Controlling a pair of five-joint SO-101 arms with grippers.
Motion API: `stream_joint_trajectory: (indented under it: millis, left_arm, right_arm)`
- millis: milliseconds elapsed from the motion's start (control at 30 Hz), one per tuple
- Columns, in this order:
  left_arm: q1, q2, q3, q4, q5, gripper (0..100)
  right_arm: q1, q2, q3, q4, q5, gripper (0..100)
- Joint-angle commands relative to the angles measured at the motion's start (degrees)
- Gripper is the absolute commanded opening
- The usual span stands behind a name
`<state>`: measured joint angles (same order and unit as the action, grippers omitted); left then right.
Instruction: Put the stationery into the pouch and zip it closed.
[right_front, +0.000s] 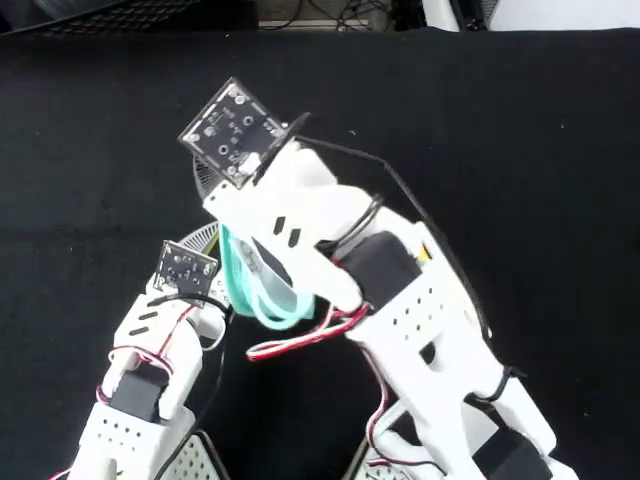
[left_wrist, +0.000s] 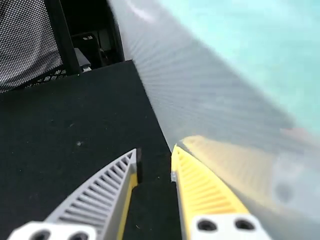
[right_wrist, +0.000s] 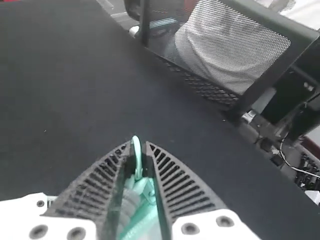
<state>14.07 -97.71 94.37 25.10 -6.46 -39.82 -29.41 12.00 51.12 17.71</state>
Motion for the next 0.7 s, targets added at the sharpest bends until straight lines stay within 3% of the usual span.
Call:
stream_joint_trajectory:
  millis: [0, 367, 667]
  left_arm:
    - [0.6, -0.4, -0.8, -1.3, 0.2, 13]
    - [0.2, -0.4, -0.7, -1.3, 0.1, 13]
    - [0.0, -0.4, -0.7, -1.3, 0.0, 13]
  right_arm:
    - [0.1, -0.3, -5.3, 6.0, -0.1, 1.3]
    - [0.9, -4.4, -7.4, 33.1, 0.0, 1.4]
    - [1.1, -6.6, -5.6, 45.5, 0.0, 1.3]
